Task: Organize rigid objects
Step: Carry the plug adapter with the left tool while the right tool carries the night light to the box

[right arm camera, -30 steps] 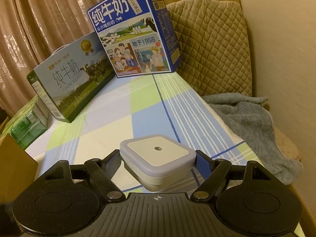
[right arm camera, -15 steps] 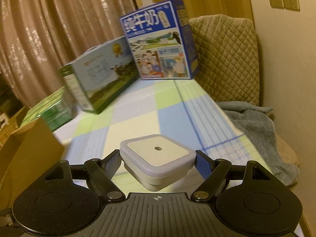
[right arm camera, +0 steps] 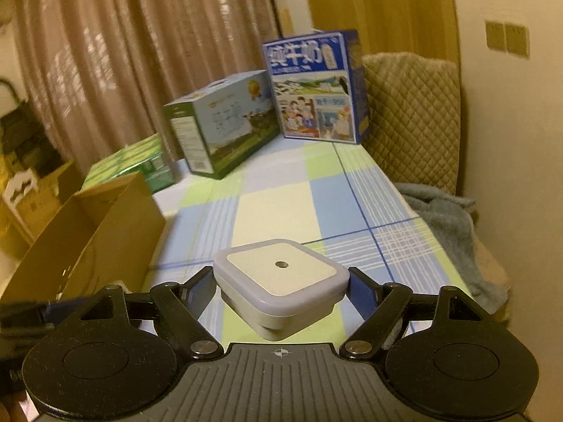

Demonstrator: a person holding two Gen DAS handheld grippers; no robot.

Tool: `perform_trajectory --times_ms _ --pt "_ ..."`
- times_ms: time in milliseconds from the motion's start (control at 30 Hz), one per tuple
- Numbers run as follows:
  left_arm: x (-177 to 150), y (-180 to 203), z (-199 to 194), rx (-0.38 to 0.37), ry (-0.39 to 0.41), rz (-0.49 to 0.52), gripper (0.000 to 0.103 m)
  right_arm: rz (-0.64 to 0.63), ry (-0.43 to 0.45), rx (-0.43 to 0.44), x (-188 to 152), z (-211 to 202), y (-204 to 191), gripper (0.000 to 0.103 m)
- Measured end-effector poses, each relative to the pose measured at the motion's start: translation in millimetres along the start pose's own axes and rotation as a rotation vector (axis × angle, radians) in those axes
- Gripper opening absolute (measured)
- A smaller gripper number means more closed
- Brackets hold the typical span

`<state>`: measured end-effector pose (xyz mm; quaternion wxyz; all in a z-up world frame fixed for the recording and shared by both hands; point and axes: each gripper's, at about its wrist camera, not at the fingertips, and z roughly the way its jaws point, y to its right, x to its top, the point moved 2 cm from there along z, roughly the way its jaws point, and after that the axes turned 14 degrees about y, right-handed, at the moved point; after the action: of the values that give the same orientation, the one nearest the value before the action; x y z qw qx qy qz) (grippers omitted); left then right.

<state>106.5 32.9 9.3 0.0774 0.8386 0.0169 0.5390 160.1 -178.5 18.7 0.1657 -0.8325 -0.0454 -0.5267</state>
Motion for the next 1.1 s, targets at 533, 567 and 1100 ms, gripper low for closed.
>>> perform_trajectory --times_ms 533,567,1100 --pt "12 -26 -79 0.041 0.057 0.010 0.051 -0.147 0.029 0.039 4 -55 -67 0.076" --pt "13 -27 -82 0.046 0.061 0.013 0.051 -0.151 0.032 0.040 5 -56 -69 0.076" --pt "22 -50 -102 0.111 0.085 0.048 0.051 -0.192 0.024 0.093 1 -55 -100 0.076"
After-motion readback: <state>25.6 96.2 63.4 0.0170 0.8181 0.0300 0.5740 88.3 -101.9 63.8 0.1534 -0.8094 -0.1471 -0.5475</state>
